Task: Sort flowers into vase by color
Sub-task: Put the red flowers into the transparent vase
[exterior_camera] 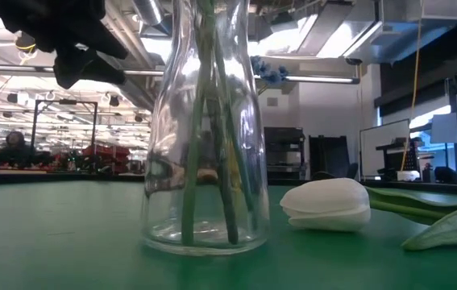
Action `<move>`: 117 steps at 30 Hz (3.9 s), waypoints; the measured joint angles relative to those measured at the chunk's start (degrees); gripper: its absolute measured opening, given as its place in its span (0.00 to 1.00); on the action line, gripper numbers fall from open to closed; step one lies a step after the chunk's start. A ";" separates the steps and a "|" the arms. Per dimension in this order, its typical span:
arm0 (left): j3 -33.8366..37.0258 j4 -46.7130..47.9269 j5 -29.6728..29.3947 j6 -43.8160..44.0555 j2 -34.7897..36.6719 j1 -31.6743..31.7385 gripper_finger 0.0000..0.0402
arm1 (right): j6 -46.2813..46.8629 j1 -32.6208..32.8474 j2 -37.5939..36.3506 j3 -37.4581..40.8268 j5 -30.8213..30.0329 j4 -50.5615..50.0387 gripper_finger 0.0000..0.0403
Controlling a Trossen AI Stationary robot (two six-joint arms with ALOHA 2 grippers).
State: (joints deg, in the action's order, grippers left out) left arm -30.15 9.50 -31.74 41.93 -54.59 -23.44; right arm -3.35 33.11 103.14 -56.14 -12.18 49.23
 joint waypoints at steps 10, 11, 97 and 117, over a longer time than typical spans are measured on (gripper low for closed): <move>0.00 0.47 19.02 3.64 2.04 -1.99 0.58 | -4.45 5.52 -7.06 0.00 -7.15 -5.80 0.64; 0.00 0.95 19.72 4.82 1.95 -2.97 0.58 | -5.28 6.22 -7.69 0.00 -8.16 -5.80 0.64; -26.48 38.96 17.43 -11.82 -24.43 4.76 0.02 | 10.14 -6.61 -29.38 -0.02 -27.61 -68.61 0.64; -25.08 24.85 21.71 -20.11 -14.99 14.68 0.02 | -9.76 -14.75 -24.05 0.00 -19.66 -45.36 0.64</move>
State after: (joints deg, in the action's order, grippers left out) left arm -55.23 34.35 -10.03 21.82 -69.58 -8.77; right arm -13.10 18.35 79.09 -56.14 -31.84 3.87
